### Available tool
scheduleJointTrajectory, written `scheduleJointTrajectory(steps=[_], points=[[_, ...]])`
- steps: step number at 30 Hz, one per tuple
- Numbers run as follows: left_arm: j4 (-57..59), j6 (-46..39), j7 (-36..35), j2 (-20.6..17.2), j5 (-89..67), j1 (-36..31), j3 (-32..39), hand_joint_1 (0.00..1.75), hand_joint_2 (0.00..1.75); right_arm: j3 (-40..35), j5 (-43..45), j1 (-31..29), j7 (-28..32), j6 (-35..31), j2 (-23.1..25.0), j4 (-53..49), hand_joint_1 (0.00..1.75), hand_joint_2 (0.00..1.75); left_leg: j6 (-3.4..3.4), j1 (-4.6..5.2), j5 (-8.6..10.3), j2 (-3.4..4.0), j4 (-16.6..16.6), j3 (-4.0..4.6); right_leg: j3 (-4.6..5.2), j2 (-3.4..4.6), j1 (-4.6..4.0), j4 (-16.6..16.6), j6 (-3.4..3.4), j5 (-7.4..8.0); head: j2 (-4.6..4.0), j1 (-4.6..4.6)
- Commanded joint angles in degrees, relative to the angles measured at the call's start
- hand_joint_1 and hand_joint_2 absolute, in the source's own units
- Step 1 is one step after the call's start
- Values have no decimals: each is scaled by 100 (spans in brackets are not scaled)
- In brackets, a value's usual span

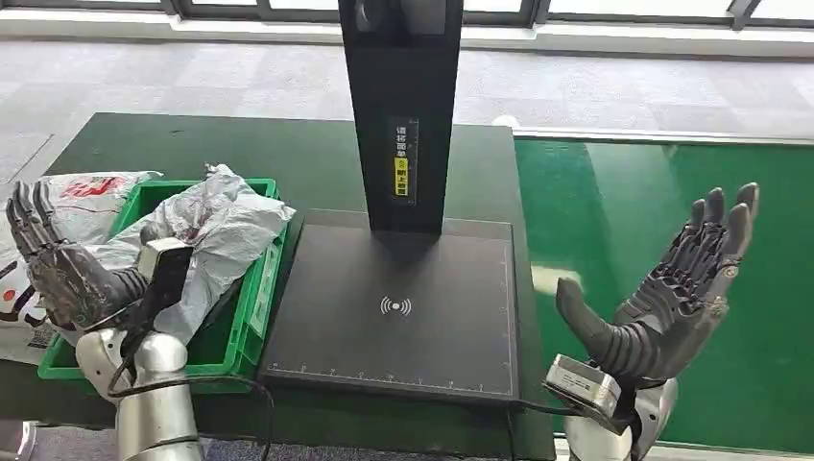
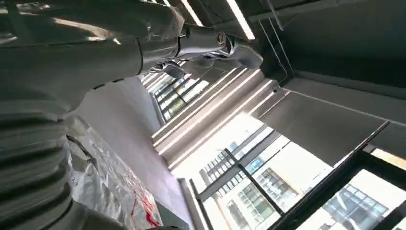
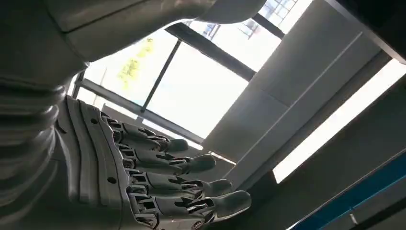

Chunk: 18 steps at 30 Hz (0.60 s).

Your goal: Moved the parcel from conveyor to table for the left to box.

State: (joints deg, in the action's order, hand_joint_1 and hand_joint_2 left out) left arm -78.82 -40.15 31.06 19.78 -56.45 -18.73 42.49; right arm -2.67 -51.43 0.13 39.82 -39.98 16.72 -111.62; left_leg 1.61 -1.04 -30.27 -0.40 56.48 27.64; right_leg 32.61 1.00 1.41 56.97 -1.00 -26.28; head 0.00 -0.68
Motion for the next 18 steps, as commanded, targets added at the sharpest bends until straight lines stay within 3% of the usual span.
scheduleJointTrajectory(steps=[1, 5, 7, 9, 11, 15, 18], points=[[-259, 182, 696, 22, 2863, 594, -2484, 0, 175, 34, -239, 189, -451, -2, 328, 105, 0, 175, -10, 1, 8, -35, -10, 2, -14, -47, -3, -13, 9, -3, 0, 0], [-422, 277, 746, -78, 3237, 727, -2743, 0, 175, -1, -143, 183, -404, -2, 328, 317, 0, 175, -10, -1, 4, -1, -16, 0, -12, -14, -3, -17, 10, 3, 0, 0], [-698, 256, 894, -8, 3495, 955, -3241, 0, 175, -5, 254, 254, 18, -2, 328, 963, 0, 175, -9, 2, 4, 4, -22, -6, -16, -8, 0, -19, 11, 3, 0, 0], [-840, 423, 894, -33, 3684, 1026, -3428, 0, 175, -120, 132, 217, -152, -2, 328, 1010, 0, 175, -10, 0, 5, -7, -25, -7, -23, -19, -2, -25, 11, 3, 0, 0], [-1355, 498, 894, -364, 4377, 1363, -4134, 0, 175, -359, 271, 267, 18, -2, 328, 1539, 0, 175, -9, 0, 2, 5, -29, -16, -25, -7, -3, -27, 12, 4, 0, 0], [-1987, 804, 894, -560, 4785, 1695, -4981, 0, 175, -866, 359, 214, -6, -2, 166, 2245, 0, 175, -5, -7, -5, 17, -17, 24, -11, 8, -8, -16, 10, 2, 0, 0], [-2270, 1094, 894, -656, 4884, 1802, -5477, 0, 175, -1237, 500, 106, -217, 86, -10, 2399, 0, 175, -5, -8, -6, 11, -11, 7, -4, 3, -8, -12, 9, -1, 0, 0]])
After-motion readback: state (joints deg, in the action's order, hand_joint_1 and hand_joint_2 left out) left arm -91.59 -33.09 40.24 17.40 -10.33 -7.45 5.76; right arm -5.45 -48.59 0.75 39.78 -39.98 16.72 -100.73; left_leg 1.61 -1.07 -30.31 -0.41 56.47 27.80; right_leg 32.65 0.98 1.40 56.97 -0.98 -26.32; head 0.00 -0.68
